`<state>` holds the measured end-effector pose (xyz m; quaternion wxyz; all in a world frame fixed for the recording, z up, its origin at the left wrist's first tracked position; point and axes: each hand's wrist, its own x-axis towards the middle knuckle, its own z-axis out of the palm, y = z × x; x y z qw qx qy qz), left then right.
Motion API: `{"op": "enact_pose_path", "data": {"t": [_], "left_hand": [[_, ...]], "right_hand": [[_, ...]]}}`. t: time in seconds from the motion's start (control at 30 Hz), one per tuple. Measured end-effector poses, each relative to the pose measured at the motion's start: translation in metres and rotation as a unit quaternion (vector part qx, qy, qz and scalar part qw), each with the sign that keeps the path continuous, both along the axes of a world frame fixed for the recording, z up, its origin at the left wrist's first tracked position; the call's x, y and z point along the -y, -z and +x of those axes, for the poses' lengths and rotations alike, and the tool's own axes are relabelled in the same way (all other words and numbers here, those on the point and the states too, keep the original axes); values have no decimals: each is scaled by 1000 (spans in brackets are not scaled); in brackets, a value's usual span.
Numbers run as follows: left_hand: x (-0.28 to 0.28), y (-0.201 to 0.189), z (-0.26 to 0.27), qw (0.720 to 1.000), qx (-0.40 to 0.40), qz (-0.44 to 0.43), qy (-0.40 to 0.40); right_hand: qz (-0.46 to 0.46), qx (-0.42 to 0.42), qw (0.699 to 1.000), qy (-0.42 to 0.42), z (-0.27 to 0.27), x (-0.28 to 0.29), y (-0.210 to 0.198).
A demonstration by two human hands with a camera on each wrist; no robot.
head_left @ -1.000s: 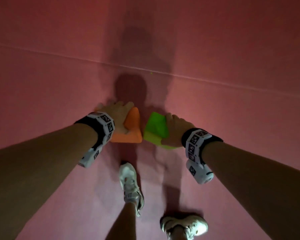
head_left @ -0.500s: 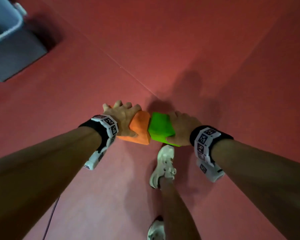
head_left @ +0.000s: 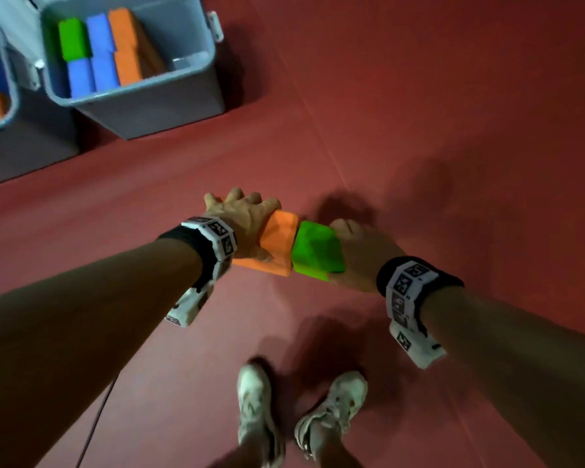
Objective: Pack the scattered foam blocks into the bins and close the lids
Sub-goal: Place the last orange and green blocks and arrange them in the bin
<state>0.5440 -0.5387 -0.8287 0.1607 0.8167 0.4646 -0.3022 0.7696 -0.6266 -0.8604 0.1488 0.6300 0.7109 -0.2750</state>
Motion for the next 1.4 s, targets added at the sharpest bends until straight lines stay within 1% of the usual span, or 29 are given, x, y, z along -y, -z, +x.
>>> {"op": "enact_pose_path", "data": {"t": [0.07,0.13,0.2,0.27,0.3,0.4,0.47,0.57,0.63,0.7,0.77,0.9,0.97,1.03,1.1,1.17,1.2,1.23,1.3,1.4], "left_hand": [[-37,-3,-34,1000,5,-15,-8],[-87,-11,-76,1000,17,-22,-1],[-147,-26,-122,999,27,-25,11],[-204,-32,-160,999,25,-17,15],[-229,-38,-178,1000,29,-9,-3],[-289,-62,-231,989,67,16,-127],[-326,-67,-264,979,88,30,-184],[-368,-63,-298,952,122,47,-277],[-388,-54,-314,929,133,49,-341],[-403,-47,-318,908,139,43,-392],[-419,-40,-320,888,150,42,-432],[-452,-21,-305,842,175,85,-503],[-475,-13,-291,812,181,102,-545],[-501,1,-282,802,171,132,-556],[-528,8,-272,783,163,149,-581],[-550,15,-258,768,149,149,-604],[-561,19,-252,764,140,153,-611],[-568,23,-243,753,138,153,-625],[-577,32,-228,732,137,152,-649],[-586,49,-213,711,142,117,-678]], "right_hand": [[-17,-1,1000,-21,-27,-44,-6],[-40,-1,998,-51,-63,-100,-16],[-56,6,994,-91,-107,-166,-34],[-70,14,992,-106,-140,-227,-52],[-69,19,992,-106,-153,-259,-60],[-21,8,995,-102,-199,-354,-83],[2,-5,993,-118,-234,-419,-94],[37,43,978,-199,-278,-498,-109],[63,92,957,-269,-301,-548,-113],[81,116,935,-326,-317,-589,-112],[75,125,918,-368,-334,-629,-107],[73,138,882,-446,-360,-707,-94],[85,130,851,-501,-374,-752,-85],[102,145,805,-566,-385,-789,-75],[118,153,776,-600,-393,-821,-74],[96,172,761,-619,-393,-846,-69],[86,199,742,-634,-392,-859,-65],[76,211,725,-651,-392,-870,-60],[79,198,700,-682,-391,-883,-49],[79,190,664,-718,-392,-900,-27]]}}
